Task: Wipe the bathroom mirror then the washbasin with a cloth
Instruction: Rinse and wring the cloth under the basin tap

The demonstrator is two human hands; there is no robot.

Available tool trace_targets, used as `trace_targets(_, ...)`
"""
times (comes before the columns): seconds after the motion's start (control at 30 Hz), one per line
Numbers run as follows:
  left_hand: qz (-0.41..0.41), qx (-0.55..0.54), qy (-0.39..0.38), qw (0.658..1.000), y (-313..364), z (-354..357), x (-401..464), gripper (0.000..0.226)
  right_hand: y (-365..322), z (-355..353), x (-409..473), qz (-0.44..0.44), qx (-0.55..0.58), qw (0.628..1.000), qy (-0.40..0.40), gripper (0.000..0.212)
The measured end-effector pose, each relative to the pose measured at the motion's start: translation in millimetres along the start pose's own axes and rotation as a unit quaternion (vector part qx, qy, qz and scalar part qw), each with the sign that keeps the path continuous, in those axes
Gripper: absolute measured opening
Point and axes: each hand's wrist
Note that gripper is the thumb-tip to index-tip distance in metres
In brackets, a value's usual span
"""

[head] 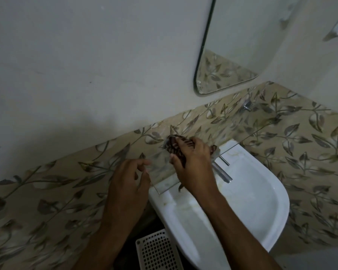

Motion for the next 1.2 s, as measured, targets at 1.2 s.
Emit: trace_targets(1.2,0.035,0.043,-0.005,0.998,5.6,11.5,-1.5,0.016,-27.1,3.4,-55.9,-0.105,0.023,0.993,0.051,0.034)
Point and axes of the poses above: each hand's wrist, its own x-axis towards the middle knuckle, its own z-axis out of the palm, y = z × x, and after that the axes turned 6 degrees about -x, right-handed
